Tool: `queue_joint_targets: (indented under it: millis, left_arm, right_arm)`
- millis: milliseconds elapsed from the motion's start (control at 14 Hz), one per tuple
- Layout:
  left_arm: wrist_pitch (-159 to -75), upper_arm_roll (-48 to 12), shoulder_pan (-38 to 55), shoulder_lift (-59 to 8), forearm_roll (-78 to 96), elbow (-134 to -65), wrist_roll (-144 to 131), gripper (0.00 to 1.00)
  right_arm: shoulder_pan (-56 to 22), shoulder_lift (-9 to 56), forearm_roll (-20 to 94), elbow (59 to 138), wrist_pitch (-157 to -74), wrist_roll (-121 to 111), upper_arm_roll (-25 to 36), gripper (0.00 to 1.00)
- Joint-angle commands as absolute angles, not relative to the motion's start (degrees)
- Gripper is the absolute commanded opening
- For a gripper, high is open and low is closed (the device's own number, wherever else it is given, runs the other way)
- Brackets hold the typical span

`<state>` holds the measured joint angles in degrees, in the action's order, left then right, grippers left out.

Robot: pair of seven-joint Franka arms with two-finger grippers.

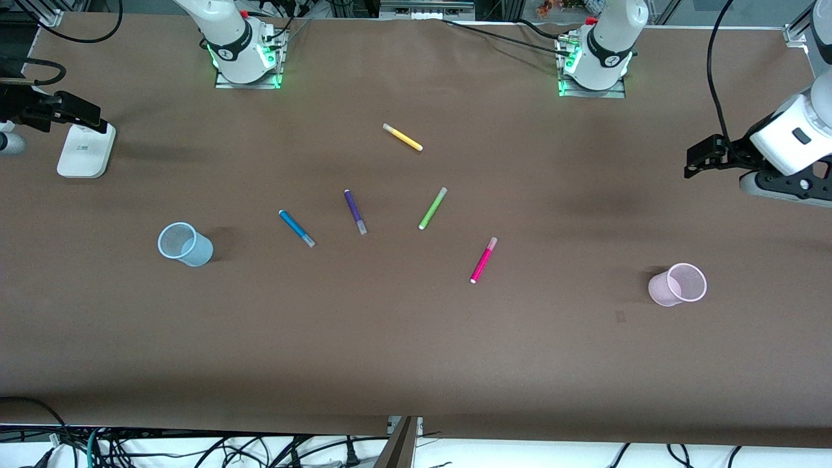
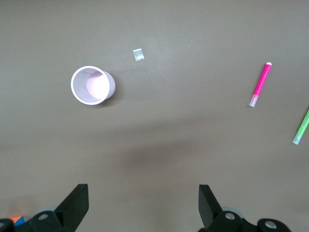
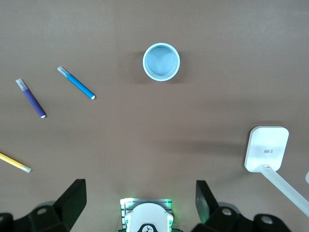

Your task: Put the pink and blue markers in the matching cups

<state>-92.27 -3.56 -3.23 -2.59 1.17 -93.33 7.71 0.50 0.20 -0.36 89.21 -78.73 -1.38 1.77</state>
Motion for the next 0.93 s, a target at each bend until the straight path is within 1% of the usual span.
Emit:
queue_joint_targets:
  millis: [0, 429, 571, 786, 857]
  left_arm:
    - [-94.55, -3.52, -4.22, -1.59, 2.64, -93.86, 9.32, 1.00]
    - [-94.48, -3.60, -4.31, -1.49, 2.37, -93.95, 9.49, 1.00]
    - [-94.48, -3.78, -4.22, -1.49, 2.20, -93.96, 9.58, 1.00]
    - [-97.55, -5.26, -3.52, -2.63, 2.46, -94.39, 8.88, 1.00]
    - [-97.91, -5.80, -3.52, -3.33, 2.11, -94.39, 8.96, 1.00]
  right_arm:
    - [0.97, 0.62, 0.79, 87.71, -77.52, -0.53, 1.67, 1.00]
    - [0.97, 1.05, 0.88, 87.71, -77.96, -0.18, 1.67, 1.00]
    - [0.79, 2.54, 0.97, 87.71, -78.05, -0.18, 1.50, 1.00]
    - [0.35, 6.40, 1.05, 87.71, -78.22, -0.18, 1.06, 1.00]
    - [0.09, 6.68, 1.49, 87.71, -78.22, -0.18, 1.05, 1.00]
